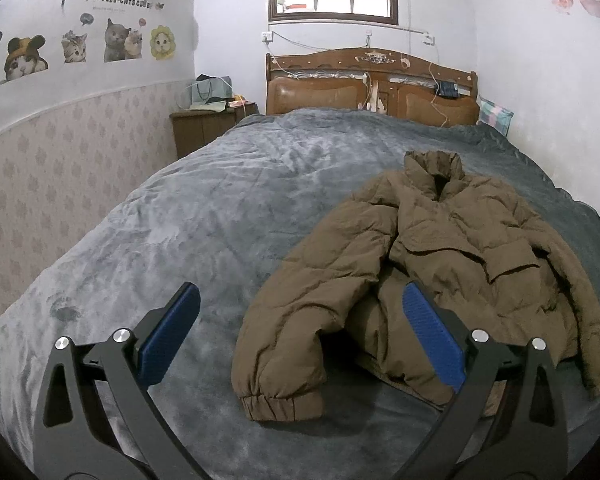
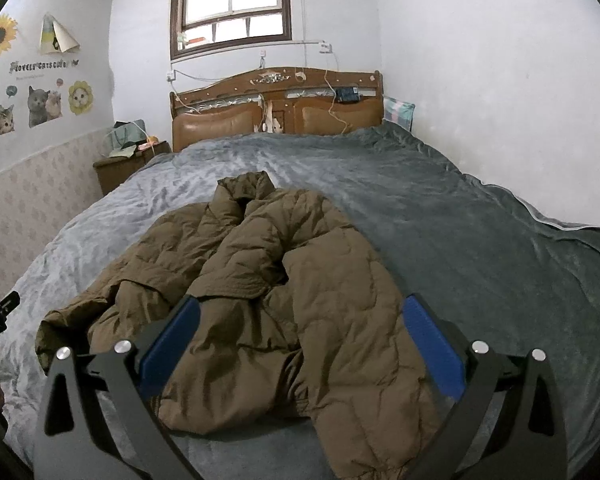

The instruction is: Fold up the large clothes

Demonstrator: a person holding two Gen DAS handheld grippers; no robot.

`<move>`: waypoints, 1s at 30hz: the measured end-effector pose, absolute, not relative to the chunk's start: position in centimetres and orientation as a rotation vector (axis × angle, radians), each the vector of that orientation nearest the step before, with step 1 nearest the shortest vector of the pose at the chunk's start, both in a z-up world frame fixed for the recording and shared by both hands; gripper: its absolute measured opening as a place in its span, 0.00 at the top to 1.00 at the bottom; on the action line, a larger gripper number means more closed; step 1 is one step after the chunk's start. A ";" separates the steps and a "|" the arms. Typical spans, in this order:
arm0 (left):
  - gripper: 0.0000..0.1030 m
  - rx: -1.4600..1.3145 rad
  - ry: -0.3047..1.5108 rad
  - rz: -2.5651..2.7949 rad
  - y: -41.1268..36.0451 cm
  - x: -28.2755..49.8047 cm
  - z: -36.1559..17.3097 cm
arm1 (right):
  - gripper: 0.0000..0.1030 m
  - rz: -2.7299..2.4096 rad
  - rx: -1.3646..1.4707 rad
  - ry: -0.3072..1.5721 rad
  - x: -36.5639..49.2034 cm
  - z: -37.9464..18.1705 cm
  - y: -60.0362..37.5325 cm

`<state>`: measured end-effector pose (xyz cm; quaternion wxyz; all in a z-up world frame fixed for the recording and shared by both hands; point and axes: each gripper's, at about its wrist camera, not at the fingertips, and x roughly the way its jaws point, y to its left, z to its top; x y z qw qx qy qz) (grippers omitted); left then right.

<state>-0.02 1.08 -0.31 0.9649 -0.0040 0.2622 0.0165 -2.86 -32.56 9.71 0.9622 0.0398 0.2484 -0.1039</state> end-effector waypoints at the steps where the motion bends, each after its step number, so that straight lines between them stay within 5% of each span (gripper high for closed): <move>1: 0.03 -0.009 0.531 0.033 1.1 0.0 -0.3 | 0.02 -0.211 0.080 0.504 -2.8 9.7 -32.6; 30: 0.03 -0.014 0.542 0.046 1.4 0.0 -0.4 | 0.02 -0.212 0.081 0.503 -2.8 9.7 -32.6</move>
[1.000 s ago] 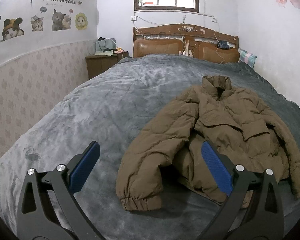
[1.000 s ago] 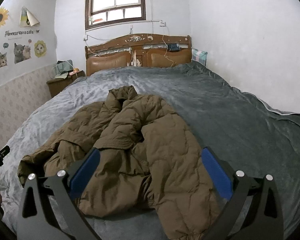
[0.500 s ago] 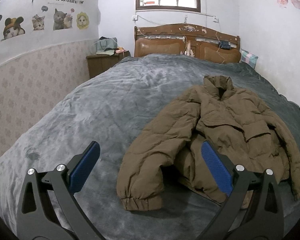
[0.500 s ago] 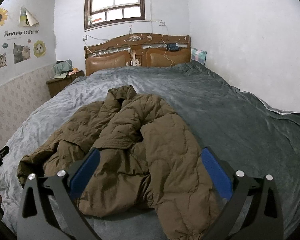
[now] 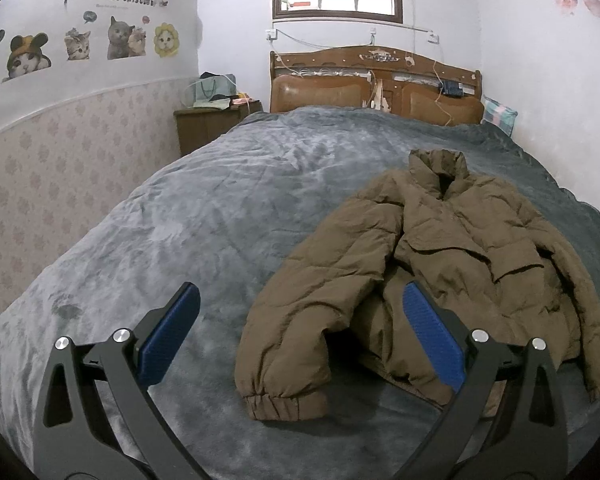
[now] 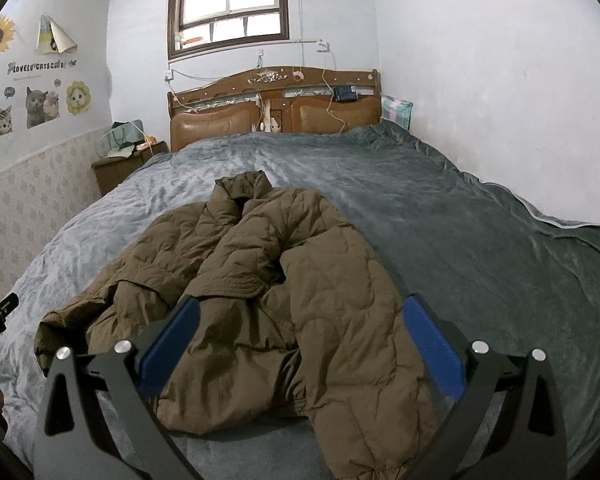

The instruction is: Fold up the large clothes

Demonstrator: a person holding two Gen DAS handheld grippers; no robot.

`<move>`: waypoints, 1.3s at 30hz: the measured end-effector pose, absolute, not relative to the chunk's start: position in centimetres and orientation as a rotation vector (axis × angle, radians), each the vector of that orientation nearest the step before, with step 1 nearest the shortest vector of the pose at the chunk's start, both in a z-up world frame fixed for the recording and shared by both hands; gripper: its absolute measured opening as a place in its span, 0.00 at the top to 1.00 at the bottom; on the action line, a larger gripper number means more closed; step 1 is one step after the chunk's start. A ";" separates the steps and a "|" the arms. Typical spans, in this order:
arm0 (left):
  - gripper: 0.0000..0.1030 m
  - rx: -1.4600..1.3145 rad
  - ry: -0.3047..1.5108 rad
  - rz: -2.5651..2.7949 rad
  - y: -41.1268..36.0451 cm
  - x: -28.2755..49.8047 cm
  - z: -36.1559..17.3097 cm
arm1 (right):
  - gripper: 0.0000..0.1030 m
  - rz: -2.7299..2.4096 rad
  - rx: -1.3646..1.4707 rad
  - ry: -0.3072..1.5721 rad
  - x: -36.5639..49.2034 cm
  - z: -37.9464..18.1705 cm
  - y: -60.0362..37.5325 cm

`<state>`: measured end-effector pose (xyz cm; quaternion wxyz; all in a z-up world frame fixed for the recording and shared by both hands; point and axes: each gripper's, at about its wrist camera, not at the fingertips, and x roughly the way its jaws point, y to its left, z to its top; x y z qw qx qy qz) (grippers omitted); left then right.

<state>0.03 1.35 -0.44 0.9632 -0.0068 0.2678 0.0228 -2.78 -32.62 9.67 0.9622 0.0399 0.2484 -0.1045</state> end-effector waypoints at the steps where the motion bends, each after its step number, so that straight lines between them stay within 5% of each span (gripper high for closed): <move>1: 0.03 -0.012 0.545 0.047 1.4 0.0 -0.4 | 0.02 -0.212 0.081 0.503 -2.8 9.7 -32.6; 31: 0.03 0.042 0.771 0.074 1.5 3.7 -6.0 | 0.02 -0.236 0.131 0.514 -3.0 9.6 -34.1; 39: 0.14 0.066 0.869 0.092 1.4 5.2 -9.0 | 0.02 -0.241 0.155 0.507 -3.3 9.7 -34.5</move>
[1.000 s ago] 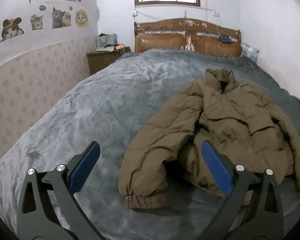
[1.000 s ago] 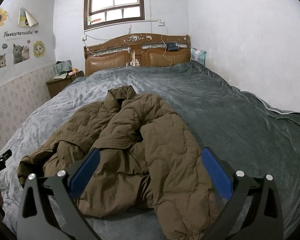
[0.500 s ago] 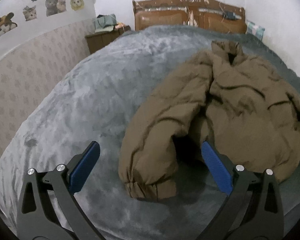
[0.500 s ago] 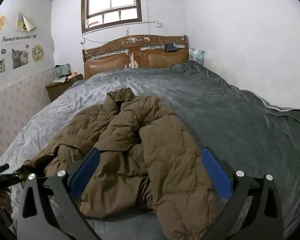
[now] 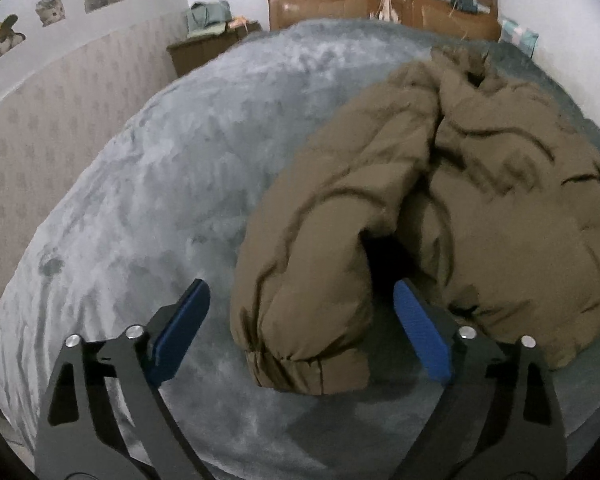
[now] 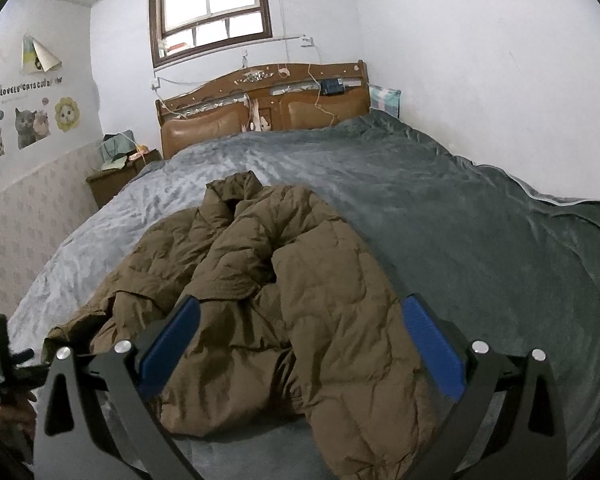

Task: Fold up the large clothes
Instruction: 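Grasp the jacket's sleeve cuff with the left gripper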

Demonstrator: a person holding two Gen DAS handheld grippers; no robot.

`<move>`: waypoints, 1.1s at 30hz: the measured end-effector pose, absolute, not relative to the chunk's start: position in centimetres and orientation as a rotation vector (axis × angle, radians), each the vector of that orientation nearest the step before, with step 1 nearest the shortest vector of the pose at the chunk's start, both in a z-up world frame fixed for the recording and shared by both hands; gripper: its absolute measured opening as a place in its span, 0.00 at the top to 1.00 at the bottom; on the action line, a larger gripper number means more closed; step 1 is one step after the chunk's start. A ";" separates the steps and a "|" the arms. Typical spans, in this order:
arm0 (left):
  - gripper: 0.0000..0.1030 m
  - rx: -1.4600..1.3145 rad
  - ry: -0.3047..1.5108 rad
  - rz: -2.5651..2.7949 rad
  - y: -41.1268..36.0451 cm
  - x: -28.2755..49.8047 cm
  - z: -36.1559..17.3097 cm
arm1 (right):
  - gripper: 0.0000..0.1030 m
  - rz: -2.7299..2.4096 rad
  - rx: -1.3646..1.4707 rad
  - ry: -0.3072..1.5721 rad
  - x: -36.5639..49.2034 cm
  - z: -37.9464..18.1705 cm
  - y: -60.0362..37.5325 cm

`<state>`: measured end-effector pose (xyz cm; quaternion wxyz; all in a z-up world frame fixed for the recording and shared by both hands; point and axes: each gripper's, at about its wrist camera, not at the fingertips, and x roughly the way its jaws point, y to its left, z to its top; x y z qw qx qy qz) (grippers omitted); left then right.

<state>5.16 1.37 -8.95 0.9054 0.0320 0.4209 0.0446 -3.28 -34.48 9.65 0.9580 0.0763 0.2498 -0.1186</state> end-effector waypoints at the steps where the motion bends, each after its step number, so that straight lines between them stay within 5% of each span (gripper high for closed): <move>1: 0.15 0.075 0.884 0.100 1.3 5.5 -9.5 | 0.02 -0.240 0.155 0.505 -3.3 9.7 -34.5; 4: 0.26 0.089 0.919 0.116 1.3 6.3 -10.6 | 0.02 -0.242 0.157 0.506 -3.4 9.7 -34.5; 8: 0.74 0.045 0.929 0.088 2.0 7.0 -10.7 | 0.02 -0.246 0.163 0.510 -3.4 9.7 -34.6; 11: 0.83 -0.041 0.890 0.133 4.3 7.0 -9.5 | 0.02 -0.258 0.173 0.514 -3.5 9.8 -34.9; 24: 0.85 -0.309 0.535 0.668 20.0 1.8 -1.3 | 0.02 -0.363 0.211 0.511 -4.8 10.2 -39.2; 33: 0.77 -0.315 0.566 0.650 20.4 2.5 -1.8 | 0.02 -0.291 0.087 0.749 -2.8 5.6 -41.4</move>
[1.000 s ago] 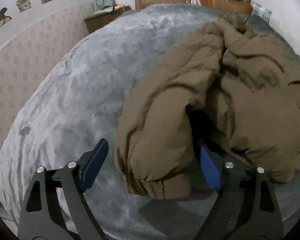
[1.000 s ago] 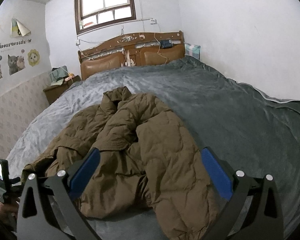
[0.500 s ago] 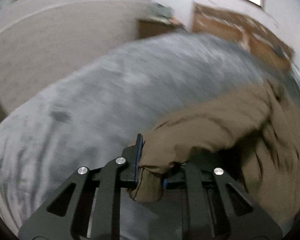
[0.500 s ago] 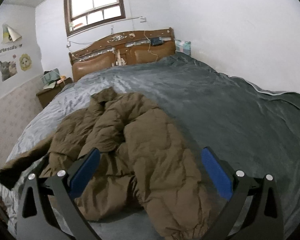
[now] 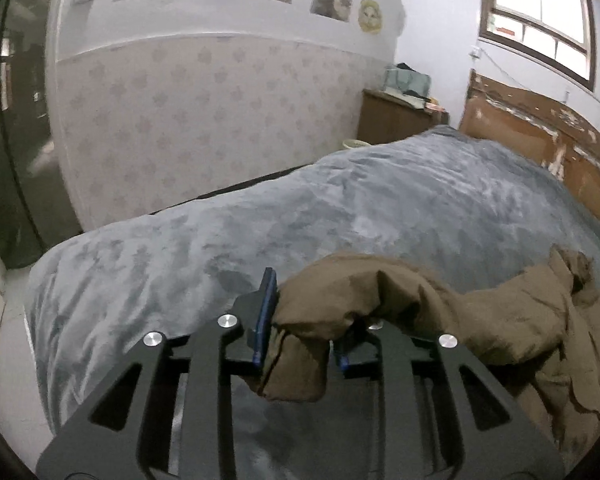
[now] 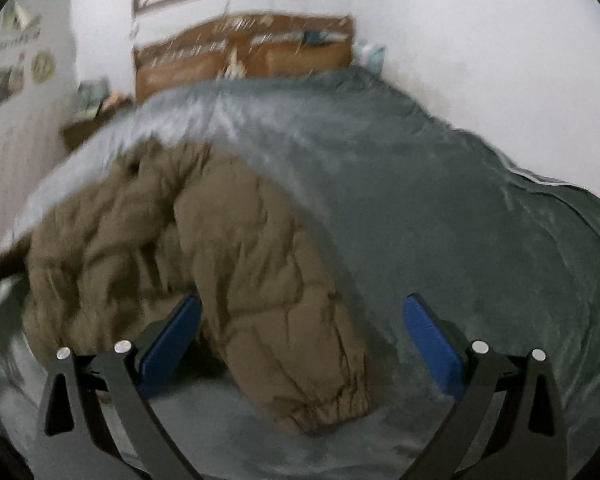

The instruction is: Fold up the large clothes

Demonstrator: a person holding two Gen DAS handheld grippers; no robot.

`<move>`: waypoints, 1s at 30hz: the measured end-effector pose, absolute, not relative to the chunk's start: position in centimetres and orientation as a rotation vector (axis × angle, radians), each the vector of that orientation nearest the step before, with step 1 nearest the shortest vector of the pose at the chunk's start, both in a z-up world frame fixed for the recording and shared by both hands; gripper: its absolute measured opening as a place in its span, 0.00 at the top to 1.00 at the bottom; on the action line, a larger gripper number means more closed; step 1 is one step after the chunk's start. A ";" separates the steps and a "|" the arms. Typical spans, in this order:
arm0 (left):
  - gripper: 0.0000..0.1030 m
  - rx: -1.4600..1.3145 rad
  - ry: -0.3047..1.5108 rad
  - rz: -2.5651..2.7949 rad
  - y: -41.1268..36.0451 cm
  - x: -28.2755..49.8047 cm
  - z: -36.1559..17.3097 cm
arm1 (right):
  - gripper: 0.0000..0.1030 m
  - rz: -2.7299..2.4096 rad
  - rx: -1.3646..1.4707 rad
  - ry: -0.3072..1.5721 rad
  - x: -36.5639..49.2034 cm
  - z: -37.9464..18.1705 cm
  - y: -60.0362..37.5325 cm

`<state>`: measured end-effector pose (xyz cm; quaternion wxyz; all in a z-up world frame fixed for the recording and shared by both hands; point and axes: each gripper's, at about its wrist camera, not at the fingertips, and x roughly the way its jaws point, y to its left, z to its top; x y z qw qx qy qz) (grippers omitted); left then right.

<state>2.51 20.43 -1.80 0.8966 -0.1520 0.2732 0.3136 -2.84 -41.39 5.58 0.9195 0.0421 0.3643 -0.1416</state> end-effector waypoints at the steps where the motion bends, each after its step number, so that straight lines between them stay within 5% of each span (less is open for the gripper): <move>1: 0.77 -0.316 0.567 0.632 20.4 2.7 -1.8 | 0.02 -0.262 0.091 0.785 -2.3 4.6 -41.5; 10: 0.81 -0.325 0.583 0.575 19.8 2.6 -2.0 | 0.02 -0.149 -0.083 1.034 3.0 -3.6 -37.9; 12: 0.81 -0.322 0.583 0.575 19.7 2.4 -2.0 | 0.39 -0.180 -0.119 1.070 3.6 -4.8 -38.5; 13: 0.81 -0.321 0.583 0.578 19.8 2.1 -1.9 | 0.67 -0.200 -0.106 1.078 3.9 -4.9 -39.3; 14: 0.81 -0.318 0.584 0.581 19.8 2.2 -2.0 | 0.78 -0.243 -0.061 1.057 4.0 -4.4 -40.8; 16: 0.81 -0.315 0.592 0.585 20.0 2.3 -2.1 | 0.84 -0.314 -0.012 0.994 4.1 -2.6 -43.3; 23: 0.81 -0.210 0.611 0.540 18.8 5.3 -2.3 | 0.87 -0.598 0.025 0.832 6.2 4.1 -55.1; 27: 0.73 -0.167 0.648 0.566 18.8 8.0 -3.3 | 0.85 -0.800 0.096 0.760 6.4 7.5 -62.7; 28: 0.69 -0.153 0.668 0.590 19.1 8.8 -4.0 | 0.79 -0.849 0.124 0.754 6.2 7.5 -64.1; 30: 0.45 -0.119 0.704 0.636 19.4 9.6 -4.8 | 0.53 -0.878 0.157 0.793 6.5 6.6 -65.1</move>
